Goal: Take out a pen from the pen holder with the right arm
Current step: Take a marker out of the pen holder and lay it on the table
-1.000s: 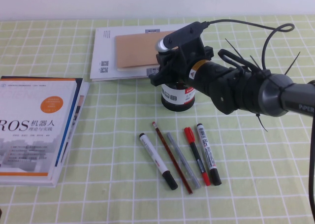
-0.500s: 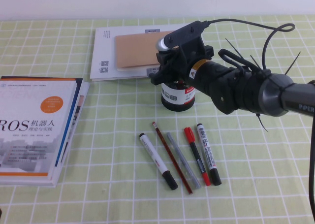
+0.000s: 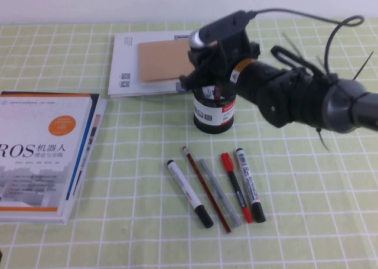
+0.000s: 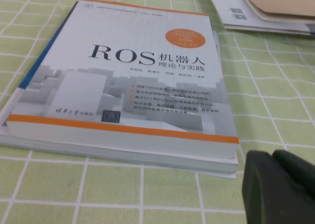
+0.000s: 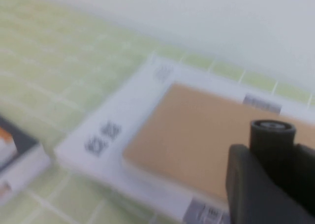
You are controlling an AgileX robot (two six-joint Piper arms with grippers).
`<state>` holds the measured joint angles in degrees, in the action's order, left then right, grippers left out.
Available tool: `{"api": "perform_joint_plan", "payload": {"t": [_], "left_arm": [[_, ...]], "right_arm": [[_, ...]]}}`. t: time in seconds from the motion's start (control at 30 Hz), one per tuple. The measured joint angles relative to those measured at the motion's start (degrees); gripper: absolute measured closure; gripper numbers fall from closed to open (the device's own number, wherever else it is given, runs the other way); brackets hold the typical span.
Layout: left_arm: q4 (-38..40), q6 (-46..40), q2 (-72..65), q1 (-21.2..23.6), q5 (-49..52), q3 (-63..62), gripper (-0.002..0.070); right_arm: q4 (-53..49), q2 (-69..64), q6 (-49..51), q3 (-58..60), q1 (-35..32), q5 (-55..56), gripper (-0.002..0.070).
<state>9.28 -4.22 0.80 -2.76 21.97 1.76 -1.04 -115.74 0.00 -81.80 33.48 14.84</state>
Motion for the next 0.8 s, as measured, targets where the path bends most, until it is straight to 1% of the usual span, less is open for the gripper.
{"api": "perform_joint_plan", "payload": {"t": [0.3, 0.47, 0.57, 0.67, 0.8], "left_arm": [[0.0, 0.0, 0.0, 0.0, 0.0, 0.0, 0.0683], [0.0, 0.0, 0.0, 0.0, 0.0, 0.0, 0.0683], [0.0, 0.0, 0.0, 0.0, 0.0, 0.0, 0.0683], [0.0, 0.0, 0.0, 0.0, 0.0, 0.0, 0.0683], [0.0, 0.0, 0.0, 0.0, 0.0, 0.0, 0.0683]], "right_arm": [[0.0, 9.2, 0.0, 0.0, 0.0, -0.5, 0.0575], [0.0, 16.7, 0.0, 0.0, 0.0, -4.1, 0.0575], [0.0, 20.8, 0.0, 0.0, 0.0, -9.7, 0.0575], [0.7, 24.3, 1.1, 0.0, 0.0, -18.8, 0.0575], [3.3, 25.9, 1.7, 0.0, 0.0, -31.8, 0.0575]]}}
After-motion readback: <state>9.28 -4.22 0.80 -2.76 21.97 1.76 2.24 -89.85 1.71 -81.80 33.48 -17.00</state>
